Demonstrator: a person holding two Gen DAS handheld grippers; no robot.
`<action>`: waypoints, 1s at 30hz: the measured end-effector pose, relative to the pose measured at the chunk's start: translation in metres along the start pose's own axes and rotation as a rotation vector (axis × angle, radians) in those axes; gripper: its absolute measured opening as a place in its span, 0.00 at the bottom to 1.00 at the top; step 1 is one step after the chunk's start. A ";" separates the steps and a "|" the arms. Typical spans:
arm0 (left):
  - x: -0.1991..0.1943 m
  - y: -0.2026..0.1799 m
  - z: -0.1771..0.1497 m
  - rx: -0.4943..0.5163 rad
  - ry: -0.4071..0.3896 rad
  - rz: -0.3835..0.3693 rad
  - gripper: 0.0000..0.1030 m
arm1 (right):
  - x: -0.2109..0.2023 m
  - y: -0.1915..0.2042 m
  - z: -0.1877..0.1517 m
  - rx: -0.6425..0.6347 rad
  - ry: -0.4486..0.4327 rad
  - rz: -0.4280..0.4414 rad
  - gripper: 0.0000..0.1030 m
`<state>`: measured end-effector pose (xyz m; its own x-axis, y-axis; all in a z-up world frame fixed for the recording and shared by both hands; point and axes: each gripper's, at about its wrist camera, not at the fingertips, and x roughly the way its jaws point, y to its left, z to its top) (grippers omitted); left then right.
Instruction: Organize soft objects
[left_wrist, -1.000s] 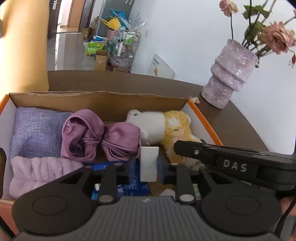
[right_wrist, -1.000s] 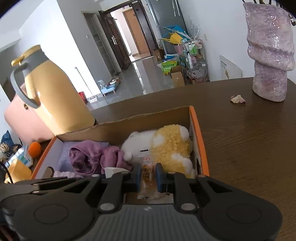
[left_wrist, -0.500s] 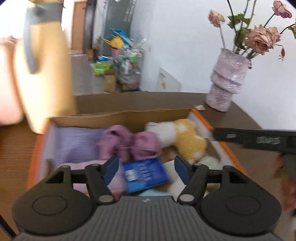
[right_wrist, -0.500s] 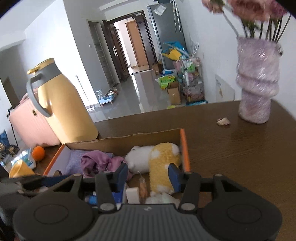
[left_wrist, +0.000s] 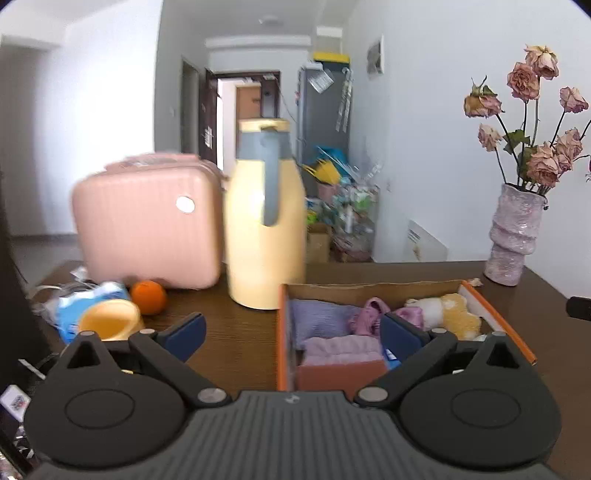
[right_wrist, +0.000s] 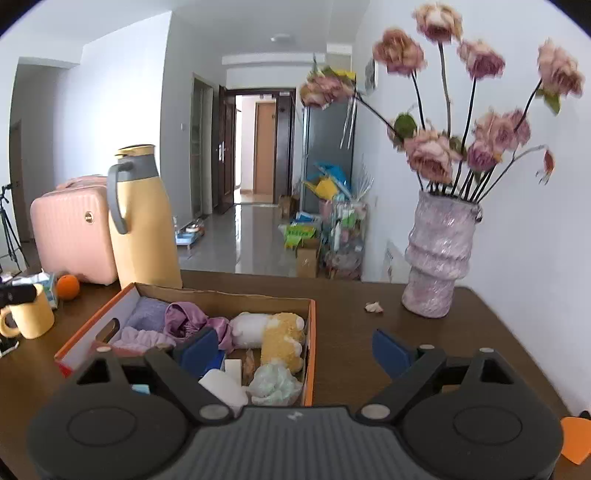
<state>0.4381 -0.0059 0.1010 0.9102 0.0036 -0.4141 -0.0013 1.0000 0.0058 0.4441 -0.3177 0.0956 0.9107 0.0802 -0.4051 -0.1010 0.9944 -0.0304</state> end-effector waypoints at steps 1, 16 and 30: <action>-0.007 0.001 -0.004 0.009 -0.009 0.002 1.00 | -0.006 0.004 -0.003 -0.009 -0.005 0.002 0.88; -0.147 0.027 -0.115 0.037 -0.144 0.047 1.00 | -0.119 0.048 -0.089 0.049 -0.108 -0.011 0.90; -0.288 0.039 -0.218 0.062 -0.144 0.046 1.00 | -0.259 0.102 -0.221 0.084 -0.070 0.038 0.95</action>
<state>0.0855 0.0332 0.0221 0.9598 0.0439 -0.2772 -0.0226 0.9966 0.0795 0.1091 -0.2519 -0.0041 0.9329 0.1192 -0.3397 -0.1043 0.9926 0.0618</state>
